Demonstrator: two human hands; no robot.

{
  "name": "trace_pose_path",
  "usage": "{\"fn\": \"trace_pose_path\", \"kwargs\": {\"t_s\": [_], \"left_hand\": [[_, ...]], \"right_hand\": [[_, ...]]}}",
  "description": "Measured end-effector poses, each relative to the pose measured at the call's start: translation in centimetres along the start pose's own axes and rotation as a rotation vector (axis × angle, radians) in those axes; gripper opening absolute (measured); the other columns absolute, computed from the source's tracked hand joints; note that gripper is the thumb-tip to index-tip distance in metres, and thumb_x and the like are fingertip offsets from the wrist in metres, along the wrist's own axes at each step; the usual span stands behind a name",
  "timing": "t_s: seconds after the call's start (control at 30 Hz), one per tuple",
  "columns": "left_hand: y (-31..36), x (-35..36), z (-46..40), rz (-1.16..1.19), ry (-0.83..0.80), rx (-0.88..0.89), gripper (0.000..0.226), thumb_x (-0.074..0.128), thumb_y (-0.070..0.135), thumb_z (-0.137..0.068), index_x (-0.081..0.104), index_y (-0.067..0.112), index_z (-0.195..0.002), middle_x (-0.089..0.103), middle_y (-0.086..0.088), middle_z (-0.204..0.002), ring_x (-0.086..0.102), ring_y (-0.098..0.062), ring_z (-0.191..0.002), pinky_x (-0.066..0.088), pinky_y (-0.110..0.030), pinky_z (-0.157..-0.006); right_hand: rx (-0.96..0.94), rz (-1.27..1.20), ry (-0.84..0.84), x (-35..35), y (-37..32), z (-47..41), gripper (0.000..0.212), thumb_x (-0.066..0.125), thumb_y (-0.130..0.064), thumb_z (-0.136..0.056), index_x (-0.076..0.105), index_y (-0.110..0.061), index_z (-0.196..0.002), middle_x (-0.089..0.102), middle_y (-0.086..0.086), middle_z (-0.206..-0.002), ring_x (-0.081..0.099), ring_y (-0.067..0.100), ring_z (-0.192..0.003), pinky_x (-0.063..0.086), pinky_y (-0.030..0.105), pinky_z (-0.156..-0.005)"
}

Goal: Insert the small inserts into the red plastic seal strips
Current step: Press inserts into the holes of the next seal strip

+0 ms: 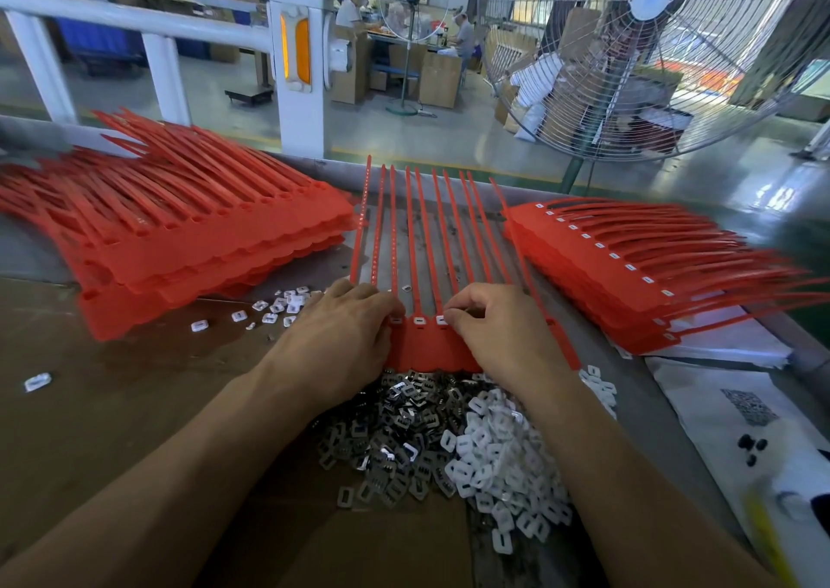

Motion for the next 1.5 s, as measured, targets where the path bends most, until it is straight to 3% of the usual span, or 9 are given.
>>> {"fn": "trace_pose_path", "kwargs": {"t_s": [0.2,0.43,0.63,0.87,0.97,1.07,1.23,1.37,1.5], "left_hand": [[0.1,0.0,0.0,0.004,0.006,0.007,0.033,0.043,0.03,-0.101,0.056,0.03,-0.131,0.058,0.009,-0.125,0.043,-0.017,-0.119,0.038,-0.042,-0.107],[0.1,0.0,0.0,-0.002,0.011,0.004,0.032,0.043,0.029,-0.101,0.057,0.03,-0.13,0.059,0.008,-0.125,0.044,-0.018,-0.118,0.039,-0.042,-0.106],[-0.1,0.2,0.0,0.005,0.01,0.005,0.033,0.044,0.031,-0.1,0.056,0.031,-0.131,0.058,0.01,-0.125,0.043,-0.016,-0.117,0.038,-0.041,-0.106],[-0.2,0.3,0.1,0.005,0.016,-0.001,0.034,0.044,0.031,-0.1,0.056,0.032,-0.132,0.058,0.011,-0.127,0.042,-0.016,-0.12,0.037,-0.041,-0.107],[-0.1,0.3,0.1,0.005,0.023,0.0,0.034,0.045,0.031,-0.1,0.056,0.032,-0.132,0.058,0.01,-0.128,0.043,-0.017,-0.121,0.037,-0.041,-0.108],[-0.2,0.3,0.1,0.018,0.024,0.009,0.033,0.045,0.031,-0.1,0.057,0.031,-0.131,0.059,0.01,-0.128,0.043,-0.017,-0.121,0.037,-0.041,-0.108],[-0.4,0.3,-0.1,0.022,0.017,0.019,0.034,0.046,0.029,-0.099,0.058,0.031,-0.131,0.059,0.009,-0.127,0.045,-0.019,-0.122,0.037,-0.042,-0.108],[-0.4,0.3,-0.1,0.023,0.023,0.021,0.034,0.046,0.029,-0.098,0.058,0.031,-0.131,0.059,0.009,-0.126,0.045,-0.018,-0.121,0.037,-0.042,-0.108],[-0.4,0.3,-0.1,0.029,0.025,0.017,0.034,0.047,0.029,-0.098,0.058,0.031,-0.131,0.059,0.009,-0.126,0.045,-0.018,-0.121,0.038,-0.043,-0.108]], "right_hand": [[-0.068,0.148,-0.065,-0.7,-1.2,0.7,0.026,0.061,-0.018,-0.095,0.081,-0.027,-0.109,0.077,-0.012,-0.109,0.069,0.005,-0.097,0.057,0.03,-0.089],[-0.155,0.447,-0.128,-0.8,-2.8,1.6,0.025,0.054,-0.025,-0.095,0.077,-0.025,-0.106,0.077,-0.006,-0.102,0.071,0.017,-0.096,0.057,0.033,-0.079],[-0.221,0.632,-0.139,-0.2,-3.7,1.7,0.017,0.048,-0.025,-0.098,0.056,-0.023,-0.083,0.06,-0.004,-0.076,0.059,0.021,-0.074,0.027,0.031,-0.052],[-0.172,0.553,-0.134,-0.4,-3.4,1.7,0.026,0.045,-0.026,-0.099,0.071,-0.024,-0.099,0.071,-0.004,-0.088,0.065,0.019,-0.08,0.039,0.03,-0.059],[-0.133,0.481,-0.196,-0.7,-2.7,1.5,0.031,0.044,-0.026,-0.1,0.072,-0.028,-0.112,0.075,-0.005,-0.11,0.068,0.019,-0.1,0.054,0.035,-0.08],[-0.128,0.352,-0.246,-1.2,-2.0,1.8,0.034,0.047,-0.027,-0.103,0.069,-0.031,-0.129,0.072,-0.009,-0.127,0.065,0.014,-0.116,0.053,0.036,-0.096],[-0.118,0.132,-0.24,-3.5,-0.5,1.6,0.013,0.068,-0.041,-0.096,0.076,-0.033,-0.104,0.075,-0.018,-0.095,0.067,-0.002,-0.089,0.056,0.033,-0.084],[-0.12,-0.004,-0.475,-4.8,0.1,2.2,0.014,0.081,-0.045,-0.086,0.077,-0.032,-0.086,0.072,-0.013,-0.076,0.064,-0.001,-0.066,0.052,0.027,-0.064],[-0.091,-0.089,-0.624,-5.1,-0.1,2.6,0.02,0.088,-0.042,-0.079,0.076,-0.027,-0.086,0.072,-0.002,-0.075,0.063,0.007,-0.063,0.051,0.023,-0.059]]}}
Point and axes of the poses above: each hand's wrist, its own z-axis away from the middle knuckle, its own x-axis out of the palm, y = z × x, the point moved 3 cm from there along -z, towards the middle knuckle
